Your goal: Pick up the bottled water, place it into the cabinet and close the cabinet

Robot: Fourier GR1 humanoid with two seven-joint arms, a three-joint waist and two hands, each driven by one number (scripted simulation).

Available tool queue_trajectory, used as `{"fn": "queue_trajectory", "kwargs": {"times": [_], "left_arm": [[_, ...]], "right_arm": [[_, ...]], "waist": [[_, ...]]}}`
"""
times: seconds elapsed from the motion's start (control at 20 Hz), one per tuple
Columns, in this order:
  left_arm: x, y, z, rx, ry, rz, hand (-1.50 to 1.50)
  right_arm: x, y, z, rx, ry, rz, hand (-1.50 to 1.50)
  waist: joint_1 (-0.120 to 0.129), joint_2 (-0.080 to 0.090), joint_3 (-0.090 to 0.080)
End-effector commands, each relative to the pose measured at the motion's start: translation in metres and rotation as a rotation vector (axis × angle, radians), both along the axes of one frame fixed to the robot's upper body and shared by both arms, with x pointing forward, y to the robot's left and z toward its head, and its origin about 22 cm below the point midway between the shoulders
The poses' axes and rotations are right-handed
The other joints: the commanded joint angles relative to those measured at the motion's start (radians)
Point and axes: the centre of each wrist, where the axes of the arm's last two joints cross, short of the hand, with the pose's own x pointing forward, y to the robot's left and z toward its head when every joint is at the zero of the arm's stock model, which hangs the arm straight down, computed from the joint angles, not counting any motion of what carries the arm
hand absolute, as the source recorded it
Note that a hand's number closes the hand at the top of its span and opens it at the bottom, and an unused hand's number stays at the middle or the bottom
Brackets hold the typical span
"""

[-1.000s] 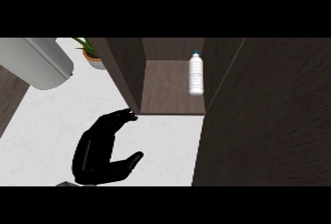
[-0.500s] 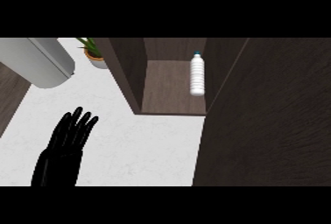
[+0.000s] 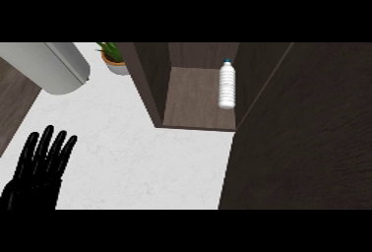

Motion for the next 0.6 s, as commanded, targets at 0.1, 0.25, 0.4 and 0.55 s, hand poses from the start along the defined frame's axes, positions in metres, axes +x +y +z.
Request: {"fn": "queue_trajectory", "kwargs": {"times": [0.1,0.25,0.4,0.55], "left_arm": [[-0.015,0.019,0.003,-0.009,-0.001,-0.031,-1.50],[-0.012,0.028,0.007,-0.007,-0.013,-0.043,-1.50],[-0.013,0.037,0.011,0.003,-0.027,-0.054,-1.50],[-0.014,0.039,0.018,0.012,-0.026,-0.105,-1.50]], "right_arm": [[-0.010,0.029,0.030,0.133,-0.016,0.109,1.50],[-0.008,0.035,0.024,0.177,0.002,0.135,1.50],[-0.006,0.034,0.027,0.158,0.003,0.172,1.50],[0.002,0.034,0.019,0.107,-0.004,0.173,1.50]], "waist": [[0.034,0.010,0.000],[0.052,0.021,-0.001],[0.071,0.024,-0.001],[0.105,0.034,-0.001]]}}
